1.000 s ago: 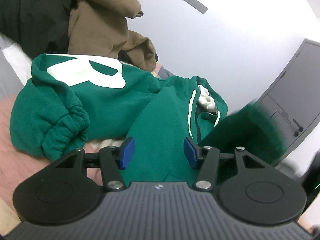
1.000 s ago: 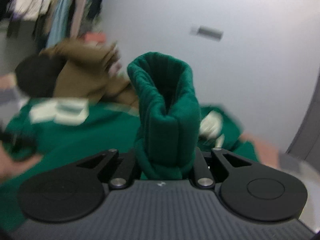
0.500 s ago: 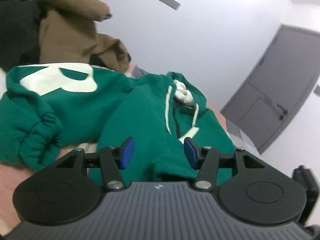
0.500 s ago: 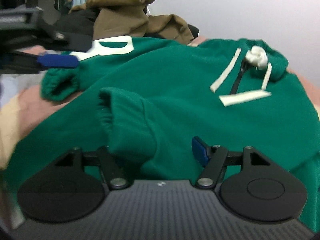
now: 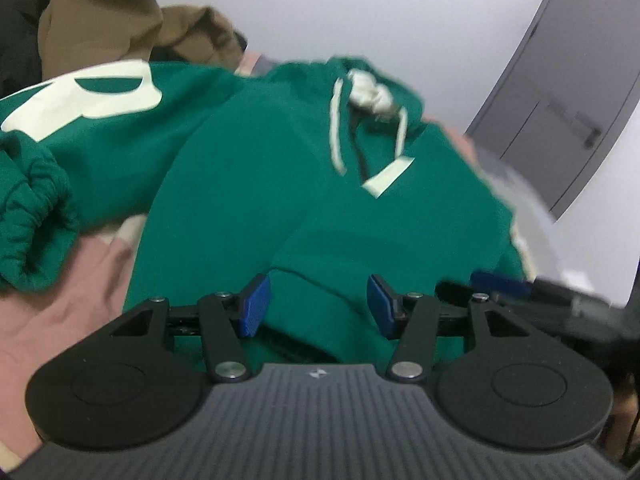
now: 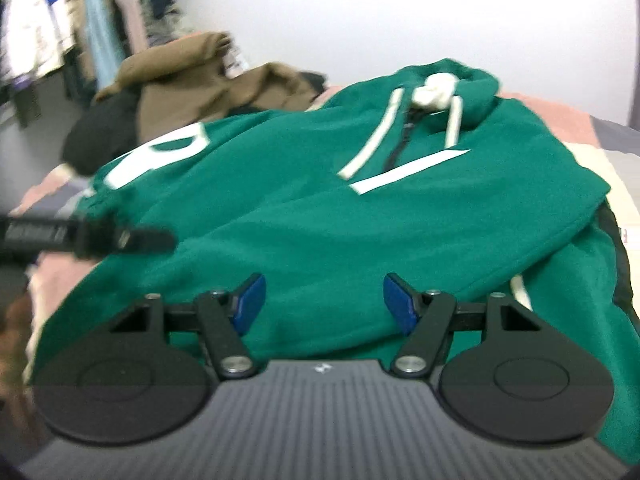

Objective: Fold large clothes
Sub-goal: 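Grasp the other sleeve cuff with the left gripper, then lift the sleeve with the left gripper, lay it across the body, open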

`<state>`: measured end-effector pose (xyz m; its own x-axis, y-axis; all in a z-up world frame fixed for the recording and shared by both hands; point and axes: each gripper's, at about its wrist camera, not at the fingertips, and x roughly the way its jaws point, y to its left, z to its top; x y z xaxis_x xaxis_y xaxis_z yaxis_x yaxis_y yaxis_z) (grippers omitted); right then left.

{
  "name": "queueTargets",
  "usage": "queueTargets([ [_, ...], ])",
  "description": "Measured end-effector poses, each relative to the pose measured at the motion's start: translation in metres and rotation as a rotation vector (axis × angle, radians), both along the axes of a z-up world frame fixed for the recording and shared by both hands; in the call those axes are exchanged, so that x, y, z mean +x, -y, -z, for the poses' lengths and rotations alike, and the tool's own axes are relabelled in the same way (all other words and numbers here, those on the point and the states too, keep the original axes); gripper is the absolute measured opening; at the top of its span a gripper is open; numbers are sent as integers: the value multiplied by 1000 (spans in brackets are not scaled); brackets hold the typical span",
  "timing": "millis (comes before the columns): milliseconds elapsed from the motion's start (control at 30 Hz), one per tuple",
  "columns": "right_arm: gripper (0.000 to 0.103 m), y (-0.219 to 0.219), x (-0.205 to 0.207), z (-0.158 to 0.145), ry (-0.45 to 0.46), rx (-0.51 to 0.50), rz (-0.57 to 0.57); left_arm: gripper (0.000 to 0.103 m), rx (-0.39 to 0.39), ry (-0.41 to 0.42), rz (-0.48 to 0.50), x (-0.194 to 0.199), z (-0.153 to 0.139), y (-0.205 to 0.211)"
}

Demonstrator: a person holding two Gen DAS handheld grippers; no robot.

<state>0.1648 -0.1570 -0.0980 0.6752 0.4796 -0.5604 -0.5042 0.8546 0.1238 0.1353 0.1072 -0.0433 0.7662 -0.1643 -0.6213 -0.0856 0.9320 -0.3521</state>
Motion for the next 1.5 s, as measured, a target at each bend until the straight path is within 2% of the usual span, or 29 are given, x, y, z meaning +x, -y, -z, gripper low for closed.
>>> queueTargets([
  [167,65,-8,20,24,-51,-9,10,60,74,-68,1,8,16,7],
  [267,65,-10,24,34,-55,-30,4,60,76,-65,-4,8,17,7],
  [400,65,-6,24,35,-76,-4,15,60,82,-26,-29,-1,10,4],
  [500,65,-3,22,36,-79,7,17,60,112,28,-110,-16,-2,-5],
  [567,65,-1,21,36,-79,9,19,62,142,67,-203,-26,-8,-14],
  [733,65,2,19,34,-79,15,30,71,317,129,-466,-41,-16,-33],
  [800,66,2,19,34,-78,17,32,74,363,116,-547,-39,-13,-42],
  [900,66,2,18,34,-71,15,37,74,400,76,-611,-30,-4,-54],
  [1033,66,-1,17,35,-64,5,39,75,454,-14,-622,-10,18,-60],
  [1133,67,-1,18,35,-67,8,39,75,541,-67,-598,6,34,-58],
  [1233,67,1,20,35,-75,26,37,75,547,-94,-632,16,41,-73],
  [1333,66,4,20,36,-70,33,30,67,512,-118,-671,17,38,-91],
  [1400,66,5,19,37,-60,28,25,50,524,-139,-686,18,32,-103],
  [1500,66,5,18,37,-54,27,20,34,487,-177,-753,10,16,-130],
])
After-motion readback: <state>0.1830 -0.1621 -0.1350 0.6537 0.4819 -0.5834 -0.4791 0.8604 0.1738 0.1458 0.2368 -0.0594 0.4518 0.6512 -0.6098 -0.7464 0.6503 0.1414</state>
